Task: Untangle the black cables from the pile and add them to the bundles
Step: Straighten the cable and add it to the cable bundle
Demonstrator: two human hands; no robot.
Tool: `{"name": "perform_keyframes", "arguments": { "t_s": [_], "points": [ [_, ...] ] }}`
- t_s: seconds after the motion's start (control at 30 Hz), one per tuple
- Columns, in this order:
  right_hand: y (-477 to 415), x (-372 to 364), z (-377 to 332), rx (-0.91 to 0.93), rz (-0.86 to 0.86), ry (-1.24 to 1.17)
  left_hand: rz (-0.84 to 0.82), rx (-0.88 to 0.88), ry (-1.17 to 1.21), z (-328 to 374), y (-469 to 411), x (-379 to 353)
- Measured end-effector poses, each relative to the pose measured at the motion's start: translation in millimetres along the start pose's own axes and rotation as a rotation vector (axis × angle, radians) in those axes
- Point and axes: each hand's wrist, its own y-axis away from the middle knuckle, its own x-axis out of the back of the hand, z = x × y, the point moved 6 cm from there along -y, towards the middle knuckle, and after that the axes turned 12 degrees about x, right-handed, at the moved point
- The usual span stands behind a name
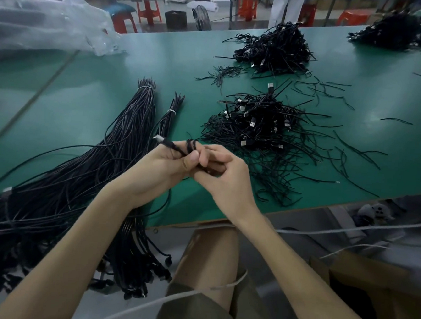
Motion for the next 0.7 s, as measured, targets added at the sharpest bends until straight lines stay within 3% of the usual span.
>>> {"name": "perform_keyframes", "arguments": {
  "t_s": [0.13,0.33,0.7],
  "points": [
    [-14,10,31,-0.037,0.002,0.113,0.138,0.069,0.103,-15,-28,9],
    [-14,15,50,-0.039,0.022,0.192,0.136,0.065,0.390,-44,-46,10],
    [-14,20,47,-0.090,0.033,0.198,0.311,-0.054,0.455,-61,-55,1]
  ]
}}
